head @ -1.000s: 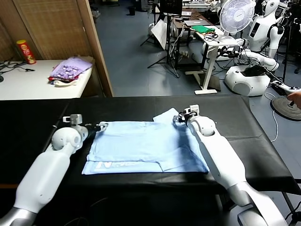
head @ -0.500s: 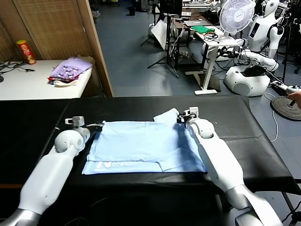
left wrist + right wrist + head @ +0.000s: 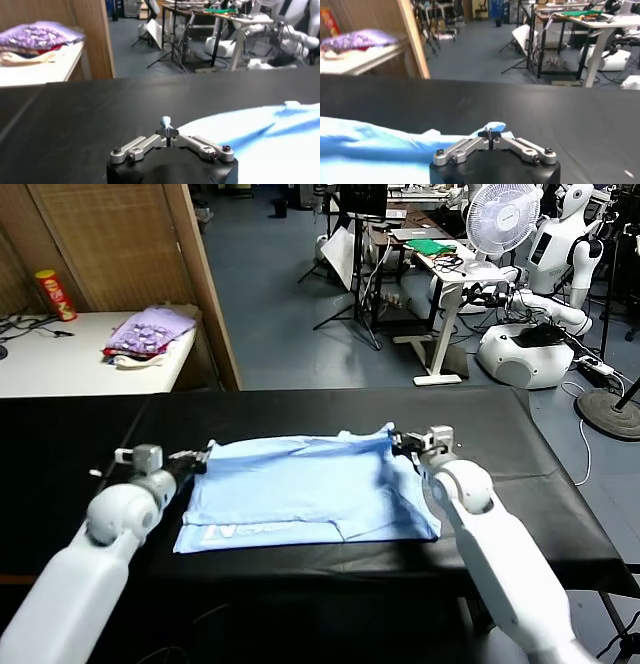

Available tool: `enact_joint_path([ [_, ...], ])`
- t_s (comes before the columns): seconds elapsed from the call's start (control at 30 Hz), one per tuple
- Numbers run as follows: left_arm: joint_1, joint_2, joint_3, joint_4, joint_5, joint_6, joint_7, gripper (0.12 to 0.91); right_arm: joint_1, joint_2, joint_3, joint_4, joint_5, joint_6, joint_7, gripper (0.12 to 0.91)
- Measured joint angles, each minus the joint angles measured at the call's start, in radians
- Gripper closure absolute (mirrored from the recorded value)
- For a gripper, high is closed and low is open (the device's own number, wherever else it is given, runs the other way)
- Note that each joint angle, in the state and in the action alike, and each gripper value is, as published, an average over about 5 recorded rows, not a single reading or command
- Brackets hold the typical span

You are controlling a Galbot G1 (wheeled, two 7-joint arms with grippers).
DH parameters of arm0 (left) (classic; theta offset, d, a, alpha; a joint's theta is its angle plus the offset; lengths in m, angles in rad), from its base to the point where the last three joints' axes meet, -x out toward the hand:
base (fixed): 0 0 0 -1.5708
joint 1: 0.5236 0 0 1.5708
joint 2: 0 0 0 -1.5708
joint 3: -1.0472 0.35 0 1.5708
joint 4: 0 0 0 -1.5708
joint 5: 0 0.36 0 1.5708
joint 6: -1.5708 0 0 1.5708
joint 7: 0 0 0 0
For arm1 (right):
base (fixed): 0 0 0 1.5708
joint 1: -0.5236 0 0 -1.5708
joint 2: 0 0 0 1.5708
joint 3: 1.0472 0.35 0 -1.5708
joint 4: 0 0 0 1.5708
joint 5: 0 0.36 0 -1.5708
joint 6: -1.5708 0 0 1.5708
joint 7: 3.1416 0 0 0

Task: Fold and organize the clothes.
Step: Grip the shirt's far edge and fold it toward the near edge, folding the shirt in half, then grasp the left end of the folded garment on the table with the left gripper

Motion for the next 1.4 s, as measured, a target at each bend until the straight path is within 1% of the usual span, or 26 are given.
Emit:
enact_joint_path([
  [0.1, 0.064, -0.001, -0.032, -0.054, 0.063, -0.004, 0.002, 0.905, -0.040, -0.019, 0.013, 0.045, 0.006, -0.010, 0.002, 0.903],
  [0.23, 0.135, -0.005, -0.069, -0.106, 0.119, -0.011, 0.002, 0.905, -0.089, -0.039, 0.029, 0.099, 0.009, -0.032, 0.003, 0.903],
  [0.37, 0.204, -0.010, -0.095, -0.149, 0.153, -0.018, 0.003, 0.905, -0.128, -0.049, 0.035, 0.134, -0.001, -0.049, 0.004, 0.903],
  [0.53, 0.280, -0.026, -0.104, -0.185, 0.186, -0.027, 0.004, 0.905, -0.161, -0.049, 0.035, 0.147, -0.016, -0.052, -0.001, 0.902],
  [0.6, 0.305, -0.034, -0.105, -0.195, 0.195, -0.026, 0.004, 0.897, -0.166, -0.050, 0.038, 0.155, -0.015, -0.047, -0.008, 0.875],
  [0.63, 0.315, -0.038, -0.106, -0.199, 0.199, -0.025, 0.003, 0.873, -0.167, -0.051, 0.040, 0.159, -0.015, -0.042, -0.011, 0.855],
  [0.67, 0.324, -0.041, -0.107, -0.204, 0.201, -0.024, 0.003, 0.850, -0.167, -0.052, 0.044, 0.163, -0.015, -0.036, -0.013, 0.818],
  [0.7, 0.331, -0.044, -0.110, -0.209, 0.202, -0.022, 0.002, 0.810, -0.165, -0.052, 0.047, 0.167, -0.014, -0.028, -0.014, 0.765],
  [0.77, 0.341, -0.046, -0.118, -0.219, 0.197, -0.021, 0.002, 0.703, -0.160, -0.050, 0.054, 0.169, -0.016, -0.012, -0.012, 0.667],
  [0.8, 0.342, -0.047, -0.123, -0.225, 0.192, -0.020, 0.002, 0.653, -0.155, -0.048, 0.056, 0.168, -0.019, -0.002, -0.008, 0.600],
  [0.83, 0.342, -0.047, -0.129, -0.230, 0.185, -0.019, 0.001, 0.586, -0.150, -0.045, 0.057, 0.164, -0.026, 0.008, -0.002, 0.550],
  [0.87, 0.340, -0.047, -0.135, -0.234, 0.175, -0.018, 0.001, 0.535, -0.144, -0.040, 0.056, 0.158, -0.038, 0.019, 0.006, 0.500],
  [0.9, 0.336, -0.047, -0.140, -0.236, 0.163, -0.019, -0.002, 0.485, -0.136, -0.034, 0.054, 0.148, -0.054, 0.029, 0.014, 0.433],
  [0.93, 0.331, -0.048, -0.143, -0.236, 0.150, -0.023, -0.008, 0.418, -0.127, -0.026, 0.051, 0.135, -0.072, 0.039, 0.021, 0.383],
  [0.97, 0.324, -0.050, -0.144, -0.234, 0.134, -0.030, -0.016, 0.369, -0.118, -0.018, 0.048, 0.120, -0.090, 0.047, 0.026, 0.340],
  [1.0, 0.315, -0.052, -0.143, -0.229, 0.116, -0.039, -0.024, 0.329, -0.109, -0.008, 0.043, 0.102, -0.106, 0.054, 0.029, 0.294],
  [1.03, 0.304, -0.057, -0.140, -0.221, 0.096, -0.049, -0.033, 0.287, -0.100, 0.001, 0.039, 0.083, -0.118, 0.058, 0.029, 0.265],
  [1.07, 0.292, -0.061, -0.136, -0.210, 0.077, -0.057, -0.040, 0.260, -0.092, 0.011, 0.035, 0.063, -0.126, 0.061, 0.030, 0.251],
  [1.13, 0.260, -0.075, -0.123, -0.180, 0.035, -0.066, -0.046, 0.239, -0.076, 0.030, 0.030, 0.021, -0.135, 0.065, 0.029, 0.232],
  [1.3, 0.179, -0.110, -0.085, -0.081, -0.050, -0.067, -0.045, 0.232, -0.052, 0.070, 0.026, -0.059, -0.136, 0.067, 0.026, 0.229],
  [1.4, 0.143, -0.123, -0.071, -0.027, -0.081, -0.063, -0.039, 0.248, -0.044, 0.087, 0.024, -0.090, -0.137, 0.070, 0.023, 0.281],
])
